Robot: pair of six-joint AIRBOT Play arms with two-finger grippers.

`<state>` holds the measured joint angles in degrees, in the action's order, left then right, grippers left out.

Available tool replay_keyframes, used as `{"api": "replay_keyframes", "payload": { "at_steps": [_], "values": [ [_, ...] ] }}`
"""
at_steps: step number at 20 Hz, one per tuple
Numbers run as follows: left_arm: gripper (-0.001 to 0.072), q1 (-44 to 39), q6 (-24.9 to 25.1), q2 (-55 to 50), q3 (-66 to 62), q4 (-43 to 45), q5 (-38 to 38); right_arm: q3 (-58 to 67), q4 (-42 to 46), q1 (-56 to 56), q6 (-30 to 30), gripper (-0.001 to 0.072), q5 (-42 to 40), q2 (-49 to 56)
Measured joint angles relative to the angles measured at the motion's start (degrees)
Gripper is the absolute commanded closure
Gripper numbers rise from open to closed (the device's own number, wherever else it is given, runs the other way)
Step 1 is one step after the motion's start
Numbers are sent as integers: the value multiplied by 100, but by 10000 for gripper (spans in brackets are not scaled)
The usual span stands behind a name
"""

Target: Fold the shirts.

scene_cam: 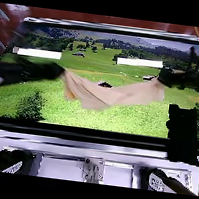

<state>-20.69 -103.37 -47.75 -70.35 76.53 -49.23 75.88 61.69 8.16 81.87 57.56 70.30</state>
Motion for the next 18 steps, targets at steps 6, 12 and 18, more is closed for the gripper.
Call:
{"api": "replay_keyframes", "payload": {
  "at_steps": [6, 12, 18],
  "values": [
    [673, 791, -33, 1375, -2260, 863, -236, 1443, 55, 20, 245, 655, -125, -1836],
    [672, 935, 52, 1539, -2846, 850, -1132, 1895, 776, 24, 866, 654, 1272, -2697],
    [671, 955, 385, 1416, -2269, 168, -1961, 1954, 942, 28, 955, 654, 3154, -2332]
  ]
}}
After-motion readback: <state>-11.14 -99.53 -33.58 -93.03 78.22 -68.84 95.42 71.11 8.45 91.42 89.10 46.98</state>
